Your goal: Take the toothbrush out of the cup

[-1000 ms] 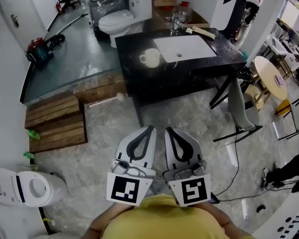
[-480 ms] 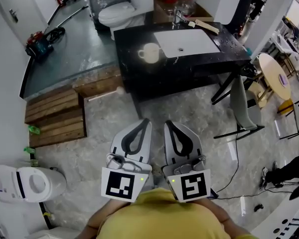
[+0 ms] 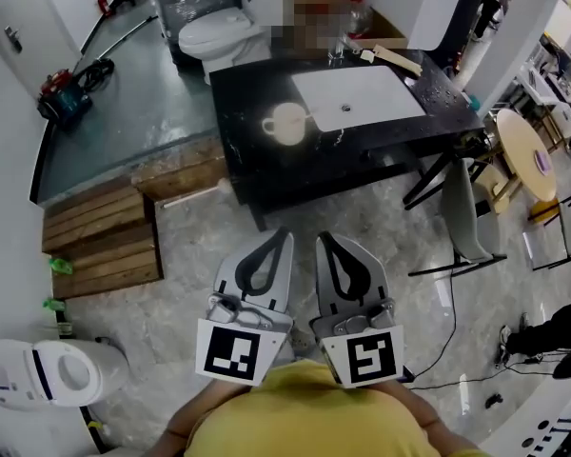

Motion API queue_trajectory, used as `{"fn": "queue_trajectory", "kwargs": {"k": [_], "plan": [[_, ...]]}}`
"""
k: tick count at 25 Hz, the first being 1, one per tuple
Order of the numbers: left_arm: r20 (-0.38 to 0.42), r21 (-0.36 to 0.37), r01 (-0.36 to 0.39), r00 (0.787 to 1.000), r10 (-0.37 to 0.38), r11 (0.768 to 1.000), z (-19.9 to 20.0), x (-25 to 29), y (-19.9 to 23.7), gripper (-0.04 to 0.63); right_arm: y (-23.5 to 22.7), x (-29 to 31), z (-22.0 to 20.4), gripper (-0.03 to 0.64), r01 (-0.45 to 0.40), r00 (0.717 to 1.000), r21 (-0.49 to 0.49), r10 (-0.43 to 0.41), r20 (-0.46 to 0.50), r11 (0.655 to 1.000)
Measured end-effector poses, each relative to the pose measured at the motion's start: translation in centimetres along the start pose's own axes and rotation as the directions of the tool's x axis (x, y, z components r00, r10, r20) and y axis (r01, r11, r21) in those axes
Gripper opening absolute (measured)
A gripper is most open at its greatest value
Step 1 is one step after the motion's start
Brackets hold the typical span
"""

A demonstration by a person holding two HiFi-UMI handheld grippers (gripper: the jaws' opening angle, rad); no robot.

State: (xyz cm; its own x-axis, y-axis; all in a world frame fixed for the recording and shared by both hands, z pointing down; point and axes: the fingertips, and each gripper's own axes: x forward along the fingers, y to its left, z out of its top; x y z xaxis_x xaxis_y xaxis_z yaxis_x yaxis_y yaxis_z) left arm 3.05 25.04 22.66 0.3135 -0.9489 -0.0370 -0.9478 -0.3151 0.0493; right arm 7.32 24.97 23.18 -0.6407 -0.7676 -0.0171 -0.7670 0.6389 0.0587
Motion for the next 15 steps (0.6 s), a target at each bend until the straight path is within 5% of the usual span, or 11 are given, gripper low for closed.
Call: {"fn": "queue_trajectory", "kwargs": {"k": [15], "plan": [[-0.005, -0.004, 0.117, 0.993, -0.117, 0.993, -0.4, 12.0, 10.4, 0.011, -4.4, 15.0, -0.9, 0.017, 0.107, 0.994, -0.007, -0.107, -0.007, 0.994]]}}
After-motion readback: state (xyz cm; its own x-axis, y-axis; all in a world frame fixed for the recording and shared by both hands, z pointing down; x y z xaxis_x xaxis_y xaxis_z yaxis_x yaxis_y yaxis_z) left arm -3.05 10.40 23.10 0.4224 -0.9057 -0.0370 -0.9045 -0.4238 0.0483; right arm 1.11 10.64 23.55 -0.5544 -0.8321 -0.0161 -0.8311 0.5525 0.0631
